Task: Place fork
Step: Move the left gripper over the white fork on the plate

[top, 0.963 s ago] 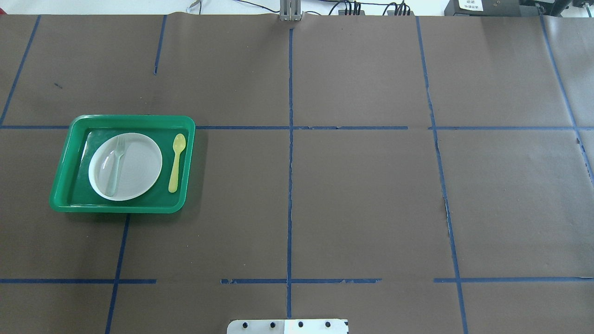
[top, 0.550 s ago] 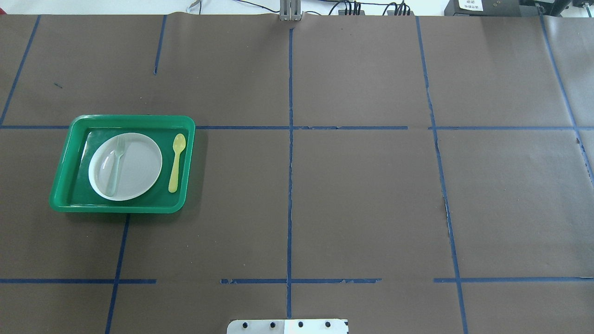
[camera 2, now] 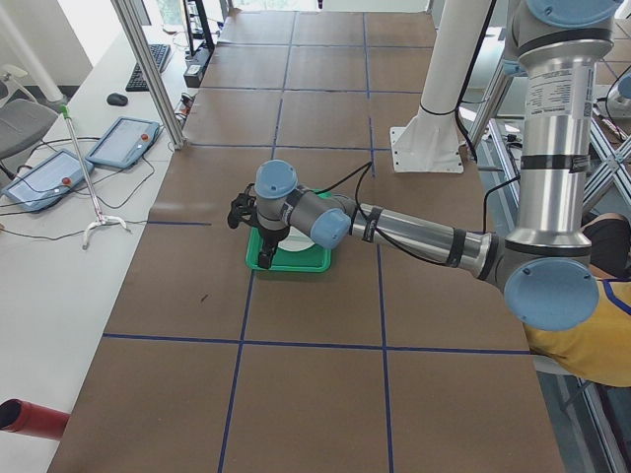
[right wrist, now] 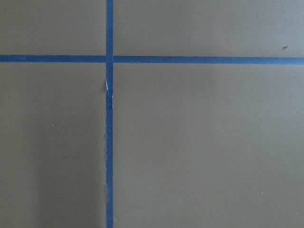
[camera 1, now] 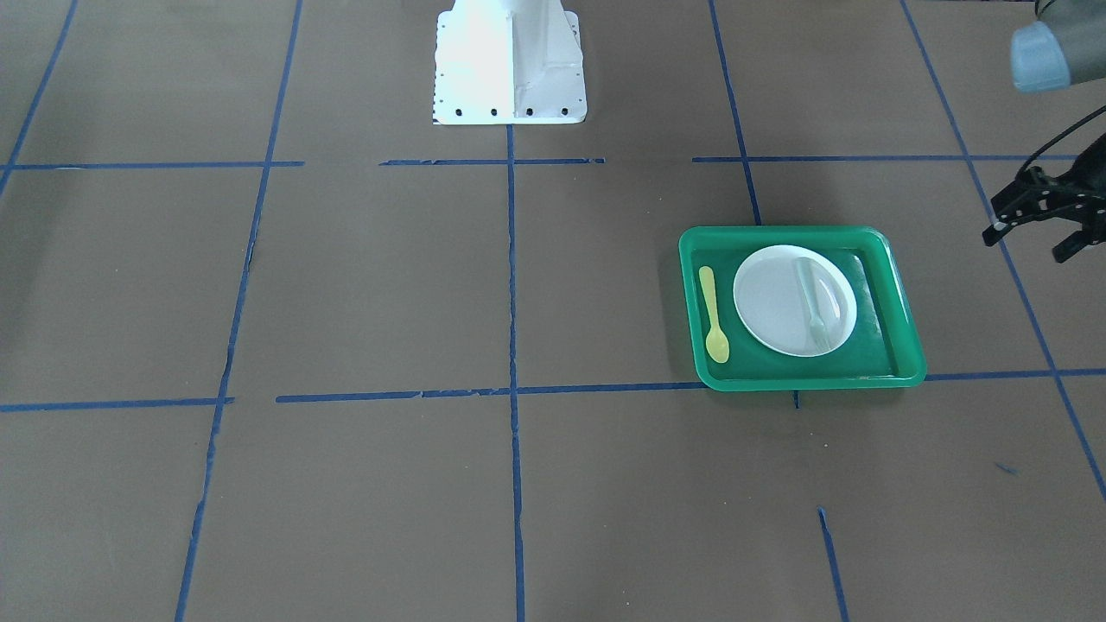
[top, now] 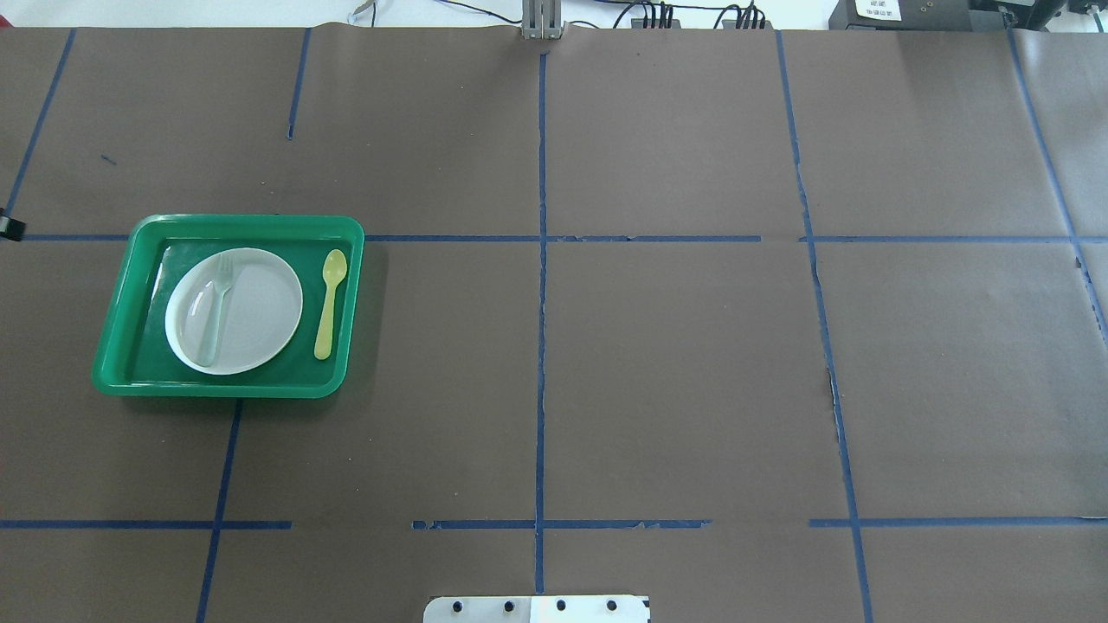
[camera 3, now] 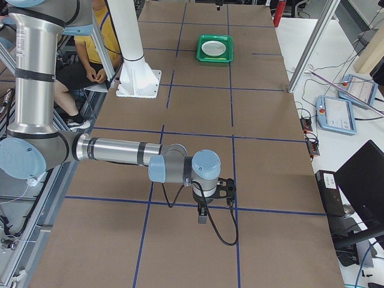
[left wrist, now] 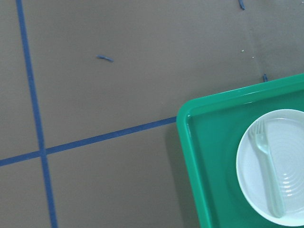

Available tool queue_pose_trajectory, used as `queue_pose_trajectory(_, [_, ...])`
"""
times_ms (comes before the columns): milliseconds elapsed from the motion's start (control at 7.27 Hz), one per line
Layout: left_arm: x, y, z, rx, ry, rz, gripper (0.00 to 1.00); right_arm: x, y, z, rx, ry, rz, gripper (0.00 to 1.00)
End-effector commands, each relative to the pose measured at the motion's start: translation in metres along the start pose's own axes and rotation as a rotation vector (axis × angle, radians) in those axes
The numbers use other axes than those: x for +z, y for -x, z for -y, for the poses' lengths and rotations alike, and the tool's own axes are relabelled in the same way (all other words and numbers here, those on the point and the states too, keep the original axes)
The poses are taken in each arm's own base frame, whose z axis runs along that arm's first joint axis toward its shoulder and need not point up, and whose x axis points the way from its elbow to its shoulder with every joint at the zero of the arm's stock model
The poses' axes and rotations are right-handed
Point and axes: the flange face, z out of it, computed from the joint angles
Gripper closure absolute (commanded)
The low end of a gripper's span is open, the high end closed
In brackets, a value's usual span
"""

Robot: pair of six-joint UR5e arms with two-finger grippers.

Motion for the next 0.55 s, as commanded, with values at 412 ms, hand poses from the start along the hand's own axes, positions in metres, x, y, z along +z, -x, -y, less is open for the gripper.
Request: queue_pose_trajectory(412, [0.138,-0.135,0.008,-0.137,-0.027,0.090,0.09,0.000,0.000,0.000,0.000,-0.001,0.001,0.00])
